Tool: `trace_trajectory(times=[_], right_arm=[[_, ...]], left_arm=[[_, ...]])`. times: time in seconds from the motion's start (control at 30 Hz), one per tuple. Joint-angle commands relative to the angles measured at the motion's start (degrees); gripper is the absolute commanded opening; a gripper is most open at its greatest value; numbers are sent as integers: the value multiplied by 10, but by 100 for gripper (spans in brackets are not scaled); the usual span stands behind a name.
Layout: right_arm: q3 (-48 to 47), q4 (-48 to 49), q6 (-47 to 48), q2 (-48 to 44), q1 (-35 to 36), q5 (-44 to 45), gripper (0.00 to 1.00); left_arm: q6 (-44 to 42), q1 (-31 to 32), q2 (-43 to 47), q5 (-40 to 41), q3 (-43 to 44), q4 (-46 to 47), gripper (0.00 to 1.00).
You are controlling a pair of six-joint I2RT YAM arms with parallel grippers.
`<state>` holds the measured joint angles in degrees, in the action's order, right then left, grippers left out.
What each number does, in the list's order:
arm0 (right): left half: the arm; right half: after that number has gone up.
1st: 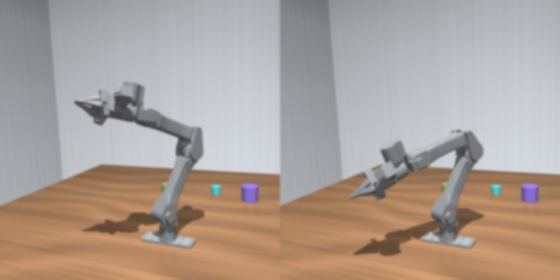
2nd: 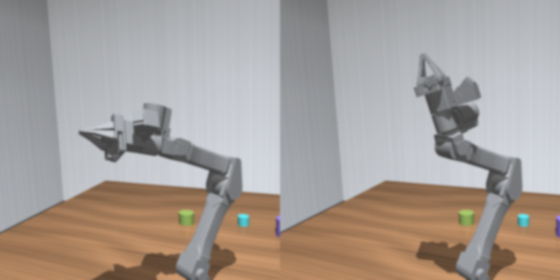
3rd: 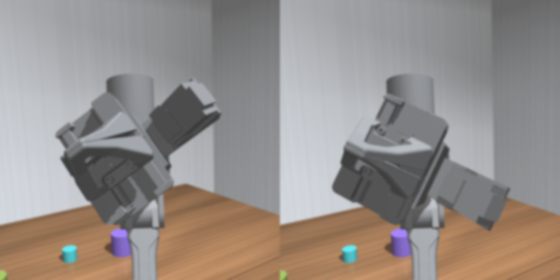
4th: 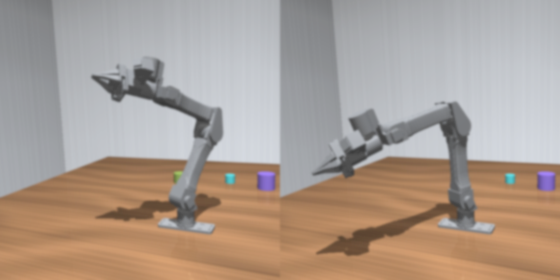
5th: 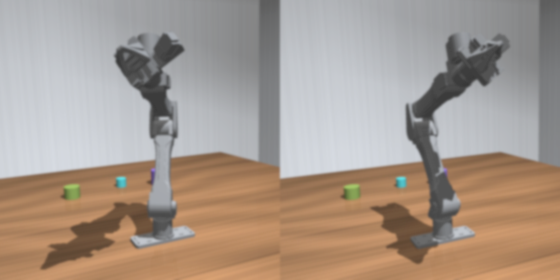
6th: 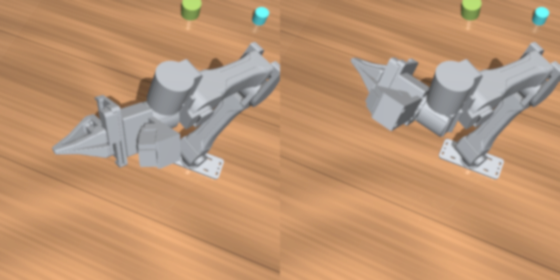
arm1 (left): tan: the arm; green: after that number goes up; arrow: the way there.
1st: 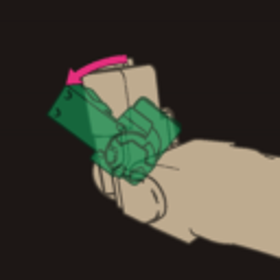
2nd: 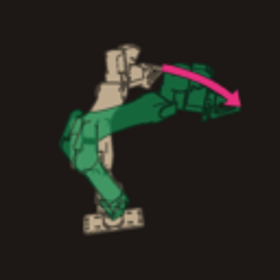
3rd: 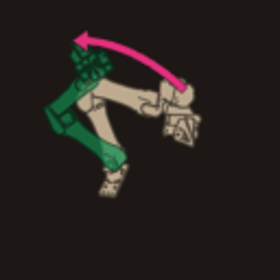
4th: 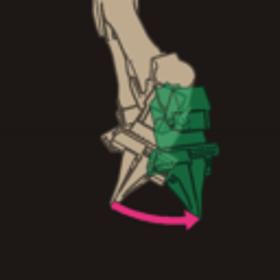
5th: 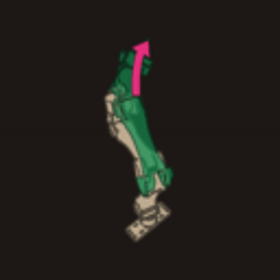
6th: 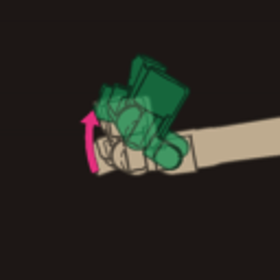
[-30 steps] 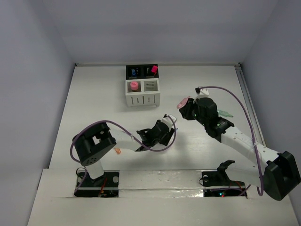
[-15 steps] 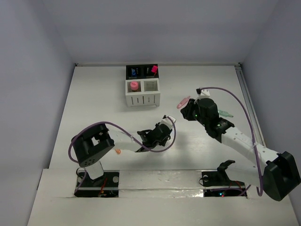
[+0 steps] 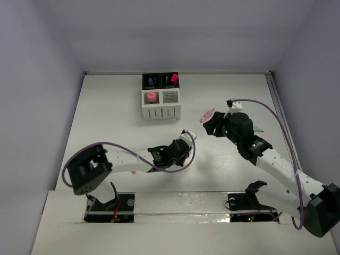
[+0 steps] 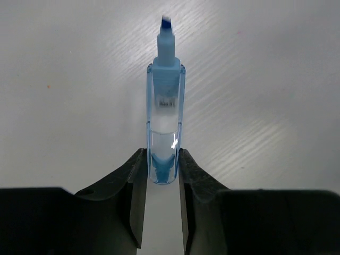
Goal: Sort the stationery into containers
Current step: Pick up the pen from the center of the board, then close the pen cap on the pen.
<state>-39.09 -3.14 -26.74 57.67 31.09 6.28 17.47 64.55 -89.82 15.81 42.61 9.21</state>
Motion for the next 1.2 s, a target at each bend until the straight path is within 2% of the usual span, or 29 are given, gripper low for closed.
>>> trace_trajectory(times=[0.0,0.07,0.1,0.23,0.33,0.5,0.6,0.73,0.77,0.9,0.97,1.0,1.07,1.1,1.17], right_arm=[[-20,-22,13,-59,-3,-45,61],[-27,-43,23,-85,-3,-83,72],[-29,-49,23,-111,-3,-93,81],[-26,-46,13,-153,-3,-160,95],[-22,-32,8,-157,-3,-188,98],[-13,-20,-4,-162,-3,-187,97],[-3,-8,-45,-155,-3,-172,100],[37,67,-85,-149,-3,-187,99],[45,80,-86,-153,-3,-195,97],[66,93,-82,-186,-3,-164,73],[70,102,-86,-191,-3,-175,60],[70,107,-87,-188,-3,-185,33],[80,148,-83,-176,-3,-236,16],[87,173,-75,-170,-3,-257,11],[98,227,-53,-151,-3,-295,10]], left_arm=[[7,4,111,-24,9,-21,0],[15,-2,160,-47,15,-13,0],[15,-14,173,-55,17,-9,0],[24,-48,210,-114,24,17,0],[27,-56,224,-152,27,30,0],[27,-61,239,-171,29,33,0],[30,-66,250,-163,22,34,0],[41,-72,276,-163,5,47,0],[43,-77,289,-163,4,47,0],[66,-104,324,-170,-2,49,0],[84,-124,343,-191,-9,62,0],[92,-132,350,-203,-12,70,0],[110,-165,364,-259,-28,101,0],[130,-177,366,-286,-34,115,0],[152,-207,369,-343,-46,139,0]])
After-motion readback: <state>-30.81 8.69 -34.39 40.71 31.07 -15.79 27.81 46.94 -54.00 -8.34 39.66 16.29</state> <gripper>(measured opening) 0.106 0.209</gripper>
